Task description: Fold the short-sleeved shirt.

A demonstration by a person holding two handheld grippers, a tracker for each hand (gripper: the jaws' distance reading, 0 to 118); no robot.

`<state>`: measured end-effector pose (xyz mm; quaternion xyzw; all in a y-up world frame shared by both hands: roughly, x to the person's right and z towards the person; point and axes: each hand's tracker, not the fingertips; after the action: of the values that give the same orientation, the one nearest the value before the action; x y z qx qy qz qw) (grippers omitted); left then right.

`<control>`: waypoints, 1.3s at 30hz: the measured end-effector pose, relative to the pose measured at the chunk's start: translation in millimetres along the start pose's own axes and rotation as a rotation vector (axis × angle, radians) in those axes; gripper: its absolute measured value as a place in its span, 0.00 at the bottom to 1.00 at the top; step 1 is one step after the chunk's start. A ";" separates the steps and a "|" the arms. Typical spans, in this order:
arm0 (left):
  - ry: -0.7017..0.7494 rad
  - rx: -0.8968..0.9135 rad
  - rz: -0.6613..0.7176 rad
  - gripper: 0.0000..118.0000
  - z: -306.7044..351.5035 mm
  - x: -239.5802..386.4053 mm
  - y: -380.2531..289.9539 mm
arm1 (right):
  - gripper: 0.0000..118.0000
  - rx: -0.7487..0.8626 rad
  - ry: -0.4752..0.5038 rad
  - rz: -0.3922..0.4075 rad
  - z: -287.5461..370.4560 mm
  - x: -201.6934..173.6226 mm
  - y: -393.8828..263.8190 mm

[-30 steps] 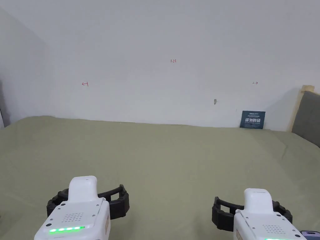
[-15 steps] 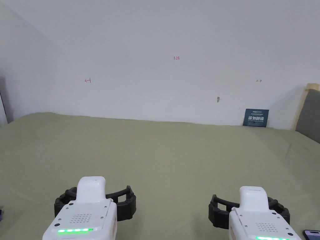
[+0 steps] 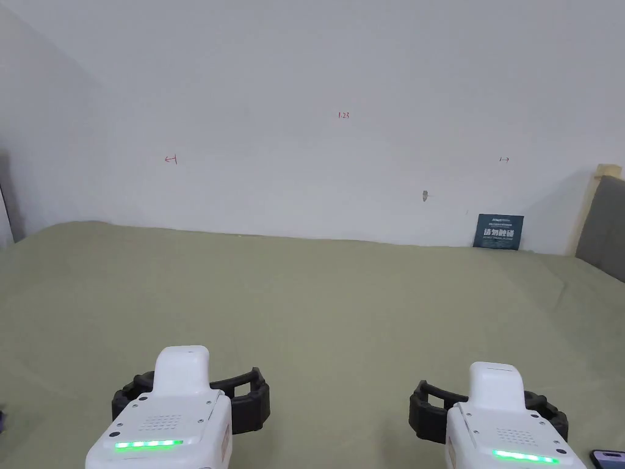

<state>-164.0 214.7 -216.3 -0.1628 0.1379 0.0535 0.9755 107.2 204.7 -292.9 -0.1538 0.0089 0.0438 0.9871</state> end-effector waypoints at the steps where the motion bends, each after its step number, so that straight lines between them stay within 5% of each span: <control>1: 0.000 0.001 -0.008 1.00 0.2 0.8 -0.1 | 1.00 -0.002 0.008 -0.001 0.2 0.2 0.1; 10: 0.006 -0.016 -0.015 1.00 -2.3 0.9 7.4 | 1.00 0.000 0.023 -0.033 -6.8 1.1 1.6; 14: 0.006 -0.025 0.020 1.00 -7.7 -2.9 7.4 | 1.00 -0.136 0.152 -0.066 -24.8 3.1 -6.4; 25: -0.001 -0.053 -0.010 1.00 -13.4 -3.3 2.7 | 1.00 -0.113 0.133 -0.027 -16.4 6.9 3.7; 39: -0.024 0.009 0.039 1.00 0.2 -9.9 19.8 | 1.00 -0.047 0.124 -0.076 -2.8 19.3 28.3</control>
<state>-176.3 232.7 -219.2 -0.1553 0.1294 0.0737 0.9766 123.9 232.3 -304.7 -0.1795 0.0631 -0.0032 0.9817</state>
